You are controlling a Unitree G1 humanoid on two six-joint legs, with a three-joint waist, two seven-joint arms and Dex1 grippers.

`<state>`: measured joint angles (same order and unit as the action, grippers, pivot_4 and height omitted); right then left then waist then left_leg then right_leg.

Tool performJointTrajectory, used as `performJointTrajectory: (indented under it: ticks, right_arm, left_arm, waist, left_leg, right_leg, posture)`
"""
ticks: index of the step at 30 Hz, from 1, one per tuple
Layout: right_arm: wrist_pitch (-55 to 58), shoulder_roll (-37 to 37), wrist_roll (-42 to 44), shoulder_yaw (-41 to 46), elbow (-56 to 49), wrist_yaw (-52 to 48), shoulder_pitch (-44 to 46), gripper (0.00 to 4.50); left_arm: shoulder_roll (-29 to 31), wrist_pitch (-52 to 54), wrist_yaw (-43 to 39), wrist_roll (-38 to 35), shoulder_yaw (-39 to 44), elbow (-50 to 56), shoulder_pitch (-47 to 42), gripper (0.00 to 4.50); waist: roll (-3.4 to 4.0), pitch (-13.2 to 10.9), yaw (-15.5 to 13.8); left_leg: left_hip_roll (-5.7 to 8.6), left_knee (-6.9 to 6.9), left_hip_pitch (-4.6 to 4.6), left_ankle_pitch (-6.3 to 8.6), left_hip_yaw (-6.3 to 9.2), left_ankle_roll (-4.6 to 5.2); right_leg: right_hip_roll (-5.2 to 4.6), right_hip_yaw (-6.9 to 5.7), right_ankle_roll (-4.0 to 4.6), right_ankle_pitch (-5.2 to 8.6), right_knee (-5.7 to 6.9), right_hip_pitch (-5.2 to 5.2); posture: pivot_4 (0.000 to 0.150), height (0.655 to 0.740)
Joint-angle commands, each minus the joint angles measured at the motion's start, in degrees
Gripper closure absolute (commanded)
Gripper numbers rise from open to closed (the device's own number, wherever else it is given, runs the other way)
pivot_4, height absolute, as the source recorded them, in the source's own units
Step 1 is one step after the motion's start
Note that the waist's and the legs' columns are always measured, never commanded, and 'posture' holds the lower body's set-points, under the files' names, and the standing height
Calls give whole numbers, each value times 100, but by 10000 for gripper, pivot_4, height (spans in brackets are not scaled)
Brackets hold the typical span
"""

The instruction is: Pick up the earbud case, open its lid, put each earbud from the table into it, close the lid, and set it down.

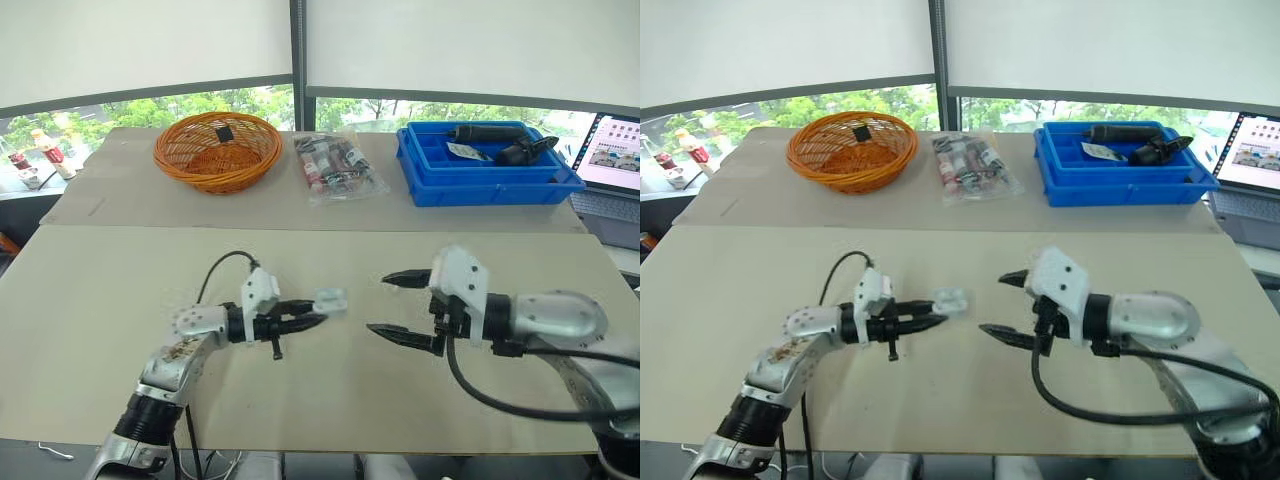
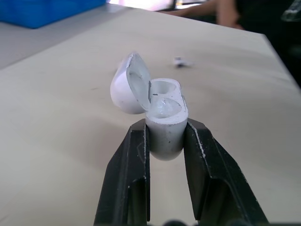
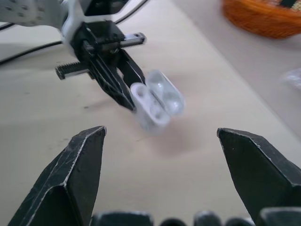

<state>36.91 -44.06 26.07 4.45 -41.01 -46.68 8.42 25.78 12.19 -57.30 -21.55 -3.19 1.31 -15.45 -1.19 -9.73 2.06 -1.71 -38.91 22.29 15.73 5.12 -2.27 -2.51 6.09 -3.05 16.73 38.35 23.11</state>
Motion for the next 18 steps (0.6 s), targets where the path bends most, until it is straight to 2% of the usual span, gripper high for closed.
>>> performJointTrajectory:
  ticks: [1,5,9,12,16,18]
  right_arm:
    - [-202,404,221,514,-376,452,-396,3142]
    - [-738,1071,-117,907,-439,1006,-1293,3142]
    - [-2069,1597,-425,1901,239,773,-2978,3142]
    - [-2908,1670,-559,2314,947,488,-3624,3142]
    - [-3688,1622,-676,2705,1715,160,-4217,3142]
    - [-3944,1595,-695,2816,1970,64,-4378,3142]
  left_arm:
    - [-3,-353,419,11,486,22,148,39928]
    - [23,-726,720,142,761,49,486,39928]
    - [-6,-947,1025,190,962,268,881,39928]
    - [-57,-1003,1175,187,980,352,974,39928]
    - [-78,-1027,1313,206,983,448,1034,39928]
    - [-75,-1035,1356,217,993,473,1049,39929]
  waist:
    - [0,0,0]
    - [0,2,-8]
    - [2,3,-127]
    - [2,3,-130]
    - [5,1,-90]
    - [12,5,-71]
  left_leg:
    - [0,-2,0,0,0,0]
    - [1,1,-7,0,4,-1]
    - [3,3,-6,0,5,-1]
    - [7,-2,-13,-1,-1,-3]
    - [-3,15,-107,-1,-7,-3]
    - [-8,23,-113,-1,-11,-3]
  right_leg:
    - [0,0,0,0,4,1]
    - [-1,-3,0,0,12,-2]
    - [-6,-6,0,1,8,-4]
    - [-12,-3,-1,-1,2,-13]
    - [0,-3,4,6,-4,-100]
    - [6,-1,-12,22,-5,-102]
  posture:
    - [1500,7136]
    - [1500,7136]
    - [1500,7136]
    - [1500,7136]
    - [1500,7136]
    - [1500,7136]
